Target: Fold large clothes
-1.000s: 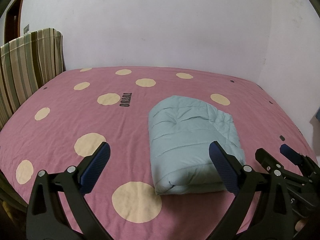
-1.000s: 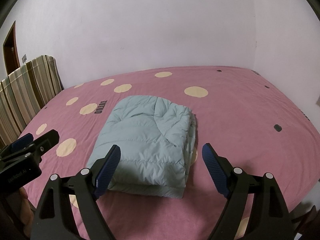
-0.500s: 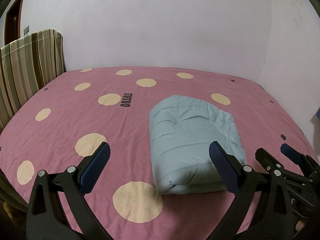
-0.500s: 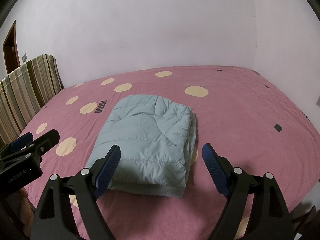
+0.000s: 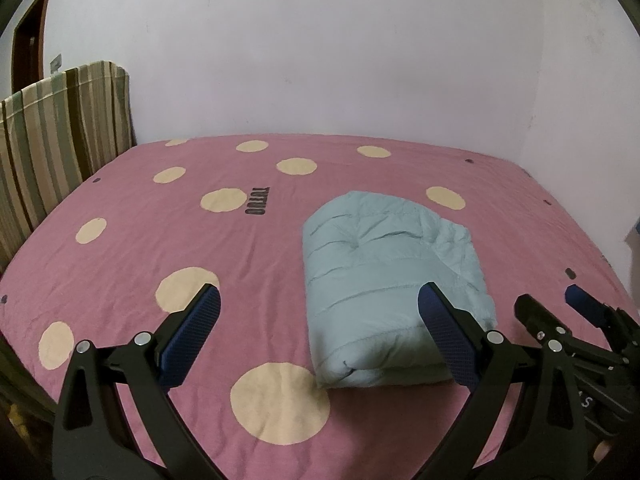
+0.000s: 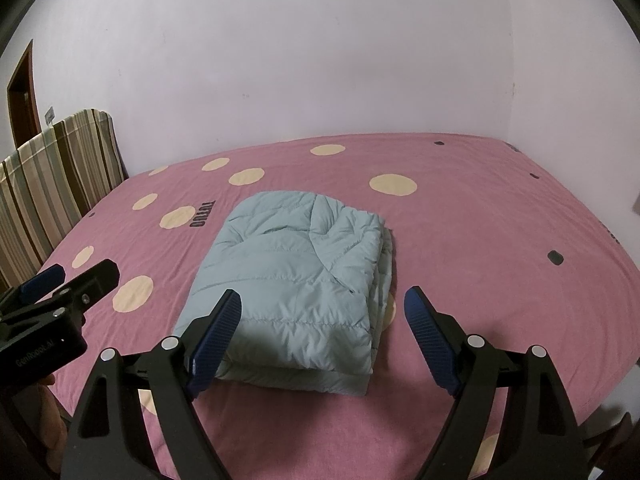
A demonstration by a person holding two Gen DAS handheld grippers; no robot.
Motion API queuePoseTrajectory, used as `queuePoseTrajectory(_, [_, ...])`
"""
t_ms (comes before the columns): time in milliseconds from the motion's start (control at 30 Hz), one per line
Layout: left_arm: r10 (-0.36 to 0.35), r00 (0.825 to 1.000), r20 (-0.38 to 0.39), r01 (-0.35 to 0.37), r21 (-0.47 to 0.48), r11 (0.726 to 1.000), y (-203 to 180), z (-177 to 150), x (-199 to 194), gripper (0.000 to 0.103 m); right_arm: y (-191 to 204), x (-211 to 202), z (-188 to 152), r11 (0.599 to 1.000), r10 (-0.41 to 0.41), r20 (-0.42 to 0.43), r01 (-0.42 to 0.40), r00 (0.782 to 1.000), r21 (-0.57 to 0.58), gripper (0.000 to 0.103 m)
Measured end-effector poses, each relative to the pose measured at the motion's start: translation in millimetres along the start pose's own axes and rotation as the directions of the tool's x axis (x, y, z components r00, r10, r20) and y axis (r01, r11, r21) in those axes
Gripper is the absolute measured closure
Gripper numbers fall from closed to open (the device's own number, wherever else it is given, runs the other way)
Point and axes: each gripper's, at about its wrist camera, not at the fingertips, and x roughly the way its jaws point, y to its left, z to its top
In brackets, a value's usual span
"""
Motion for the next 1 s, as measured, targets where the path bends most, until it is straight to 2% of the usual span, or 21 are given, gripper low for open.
queuePoseTrajectory(633, [0.007,0.999,0.032,-0.007,0.014,1.000,-1.8,-0.7,-2.8,0.004,2.1,-0.9,-0.2,1.000,-0.003,0.000,0.003,1.000,0.000,0.021])
queuePoseTrajectory(1000, [-0.003,1.000,0.013,0.002,0.009,1.000,-1.3,-0.8,6.4,0.002,1.2,1.7,0.8,1.000,0.003,-0.012,-0.003,1.000,-0.009,0.021])
